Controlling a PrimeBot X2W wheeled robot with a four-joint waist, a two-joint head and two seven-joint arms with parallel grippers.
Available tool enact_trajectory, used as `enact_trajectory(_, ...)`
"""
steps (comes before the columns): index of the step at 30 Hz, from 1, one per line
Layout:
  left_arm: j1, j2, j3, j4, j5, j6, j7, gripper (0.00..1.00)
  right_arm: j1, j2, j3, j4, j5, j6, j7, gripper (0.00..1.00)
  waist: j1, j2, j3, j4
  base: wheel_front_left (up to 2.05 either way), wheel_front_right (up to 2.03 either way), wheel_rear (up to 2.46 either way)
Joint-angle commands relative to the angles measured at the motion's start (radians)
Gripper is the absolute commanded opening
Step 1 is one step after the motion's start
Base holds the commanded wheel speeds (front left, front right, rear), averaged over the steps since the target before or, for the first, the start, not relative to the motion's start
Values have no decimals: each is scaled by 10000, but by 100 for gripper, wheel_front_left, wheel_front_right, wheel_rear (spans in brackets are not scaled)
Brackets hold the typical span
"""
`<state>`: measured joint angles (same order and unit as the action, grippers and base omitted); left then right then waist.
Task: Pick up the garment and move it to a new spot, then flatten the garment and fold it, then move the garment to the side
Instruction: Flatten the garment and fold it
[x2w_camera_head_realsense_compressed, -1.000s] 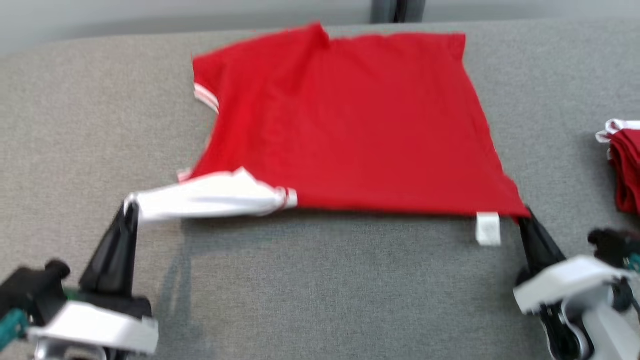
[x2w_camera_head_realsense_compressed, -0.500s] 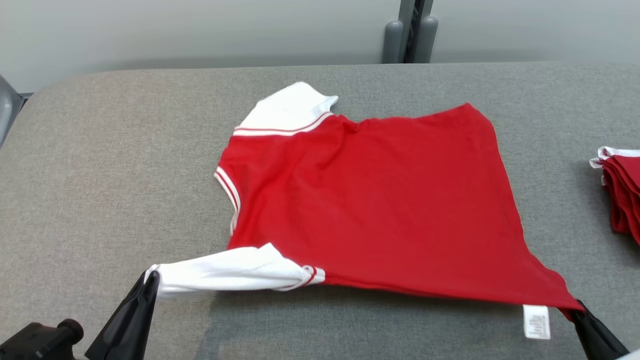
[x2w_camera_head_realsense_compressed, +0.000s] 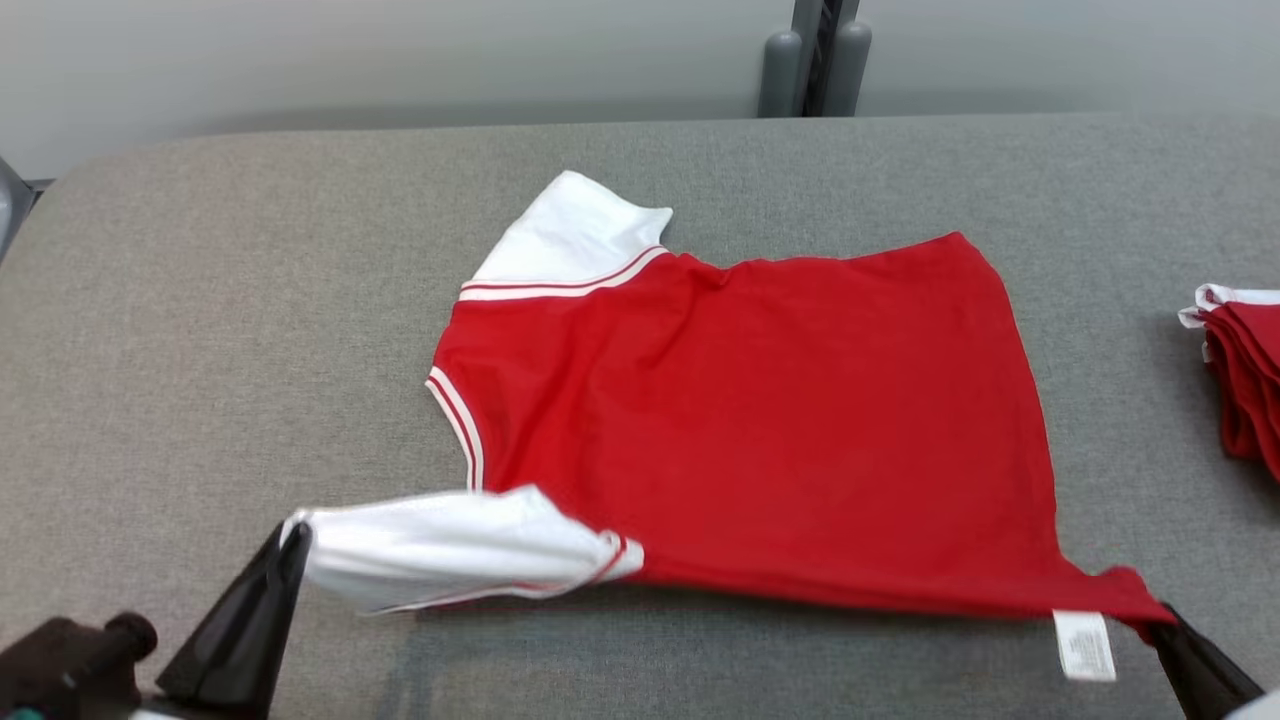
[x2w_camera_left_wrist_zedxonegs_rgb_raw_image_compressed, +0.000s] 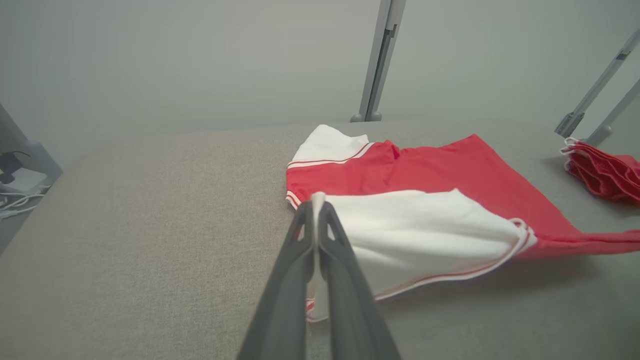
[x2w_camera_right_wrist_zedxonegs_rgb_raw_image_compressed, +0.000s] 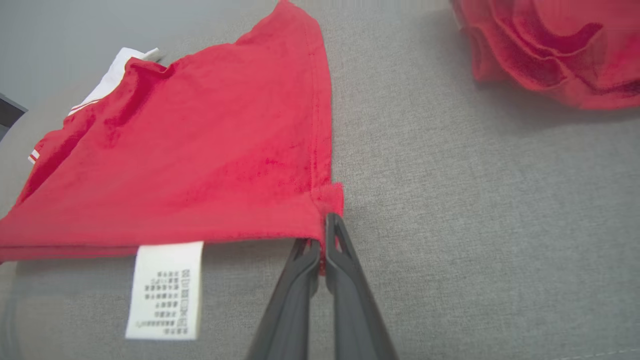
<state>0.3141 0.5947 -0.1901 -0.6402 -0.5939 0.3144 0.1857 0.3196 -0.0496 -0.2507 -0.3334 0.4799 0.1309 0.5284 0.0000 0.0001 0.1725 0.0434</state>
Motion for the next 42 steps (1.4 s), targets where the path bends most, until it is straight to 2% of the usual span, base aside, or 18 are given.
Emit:
enact_trajectory(1, -555, 103, 32, 198, -35, -198, -51, 0, -441, -29, 100, -103, -327, -3, 153, 0, 0, -1, 204, -50, 0, 0, 0)
enact_trajectory(7, -2169, 45, -397, 1346, -265, -1165, -141, 0, -1789, -26, 905, 158, -1089, -3, 662, 0, 0, -1, 983, -239, 0, 0, 0)
enact_trajectory(9, -3065, -198, -662, 2469, -448, -1697, -373, 0, -2640, -30, 1313, 743, -1383, -3, 617, 0, 0, -1, 1465, -349, 0, 0, 0)
enact_trajectory(24, -4575, -951, -1009, 5600, -891, -2814, -1349, 0, -4581, -33, 1852, 2923, -1836, -2, -572, 0, 0, -1, 2328, -361, 0, 0, 0)
enact_trajectory(25, -4603, -1023, -1020, 5742, -936, -2851, -1426, 20, -4581, -29, 1882, 3050, -1808, -3, -664, 14, 0, -1, 2315, -341, 0, 0, 0)
enact_trajectory(26, -4593, -1072, -1034, 5882, -932, -2853, -1486, 66, -4591, -28, 1931, 3096, -1839, -3, -789, 59, 0, -1, 2294, -326, 0, 0, 0)
enact_trajectory(27, -4613, -1181, -1005, 5971, -991, -2862, -1613, 100, -4603, -31, 1939, 3101, -1826, -2, -970, 100, 0, -1, 2269, -311, 0, 0, 0)
enact_trajectory(32, -4596, -1651, -501, 6101, -1053, -2608, -2814, 100, -4378, -29, 1787, 2934, -1906, -2, -1911, 100, 0, -1, 2044, -272, 0, 0, 0)
enact_trajectory(37, -4707, -1885, 90, 6051, -697, -2210, -4009, 100, -4542, -48, 1656, 2405, -2102, -2, -3577, 100, 0, -1, 1836, -289, 0, 0, 0)
enact_trajectory(42, -4793, -2075, 569, 5814, 68, -1978, -4449, 100, -4725, -35, 1814, 2259, -2376, -2, -5291, 100, 0, -1, 1522, -267, 0, 0, 0)
